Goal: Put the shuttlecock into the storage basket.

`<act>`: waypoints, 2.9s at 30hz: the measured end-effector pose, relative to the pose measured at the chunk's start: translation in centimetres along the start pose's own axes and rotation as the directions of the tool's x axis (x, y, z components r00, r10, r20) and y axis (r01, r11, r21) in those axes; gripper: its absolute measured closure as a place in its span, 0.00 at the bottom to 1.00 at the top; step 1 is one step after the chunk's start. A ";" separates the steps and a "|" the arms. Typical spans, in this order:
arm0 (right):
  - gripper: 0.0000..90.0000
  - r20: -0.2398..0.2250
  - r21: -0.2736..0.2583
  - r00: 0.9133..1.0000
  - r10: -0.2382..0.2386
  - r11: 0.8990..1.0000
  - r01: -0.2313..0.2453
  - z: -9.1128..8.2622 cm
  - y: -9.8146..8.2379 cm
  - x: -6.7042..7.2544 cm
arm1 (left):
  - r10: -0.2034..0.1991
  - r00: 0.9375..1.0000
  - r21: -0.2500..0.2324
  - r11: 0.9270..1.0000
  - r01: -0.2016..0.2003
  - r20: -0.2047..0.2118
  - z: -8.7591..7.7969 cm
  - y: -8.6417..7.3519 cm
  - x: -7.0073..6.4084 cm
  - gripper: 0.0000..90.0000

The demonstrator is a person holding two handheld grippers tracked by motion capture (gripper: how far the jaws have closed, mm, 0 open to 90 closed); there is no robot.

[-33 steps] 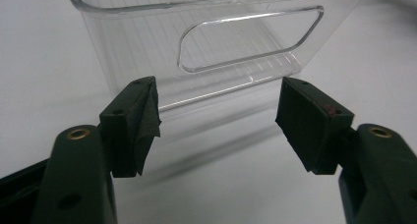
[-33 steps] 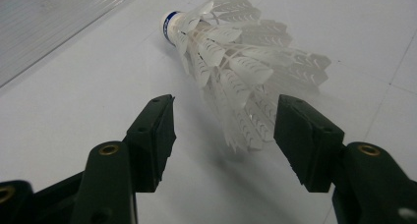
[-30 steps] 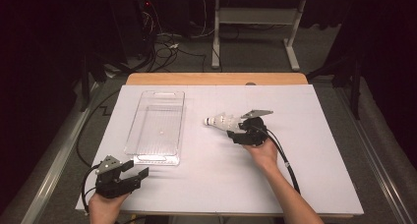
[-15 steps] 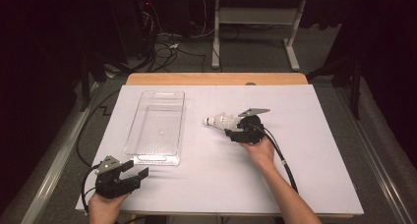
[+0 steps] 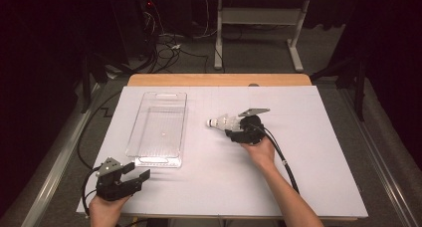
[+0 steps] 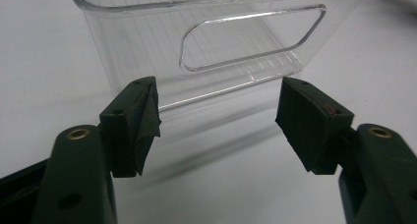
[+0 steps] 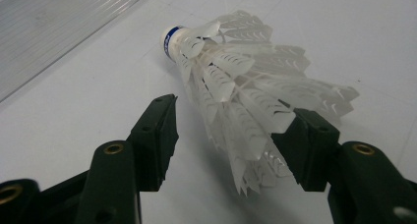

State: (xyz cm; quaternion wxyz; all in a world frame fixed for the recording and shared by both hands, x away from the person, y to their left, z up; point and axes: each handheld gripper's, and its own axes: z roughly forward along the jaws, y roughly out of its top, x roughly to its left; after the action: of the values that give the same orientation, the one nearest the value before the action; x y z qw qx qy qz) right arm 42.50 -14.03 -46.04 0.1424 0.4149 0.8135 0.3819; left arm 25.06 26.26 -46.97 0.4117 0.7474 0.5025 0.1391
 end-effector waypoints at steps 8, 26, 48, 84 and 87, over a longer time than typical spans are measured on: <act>0.50 -0.007 0.009 1.000 0.009 1.000 -0.009 0.4 0.3 0.2 | 0.001 1.000 0.001 1.000 -0.001 0.001 0.0 0.0 0.0 0.37; 0.69 -0.019 0.024 0.999 0.035 0.999 -0.035 1.0 0.5 0.2 | 0.000 1.000 0.001 1.000 0.000 0.005 0.0 0.0 0.0 0.37; 0.96 -0.049 0.064 0.998 0.026 0.998 -0.022 1.3 0.8 0.6 | 0.001 1.000 0.000 1.000 -0.001 0.005 0.0 0.0 0.0 0.37; 0.98 -0.074 0.038 0.997 0.002 0.999 0.000 0.3 2.9 1.8 | -0.002 1.000 -0.006 1.000 0.002 0.004 -0.1 0.0 0.0 0.37; 0.98 -0.076 0.039 0.997 -0.011 0.999 0.014 0.3 3.2 2.3 | -0.001 1.000 -0.005 1.000 0.001 0.005 -0.1 0.0 0.0 0.37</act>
State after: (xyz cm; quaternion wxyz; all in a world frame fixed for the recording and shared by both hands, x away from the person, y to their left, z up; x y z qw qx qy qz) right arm 43.12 -10.93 -43.65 0.1057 0.3975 0.8283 0.3804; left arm 25.03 26.32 -46.93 0.4147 0.7465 0.5016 0.1383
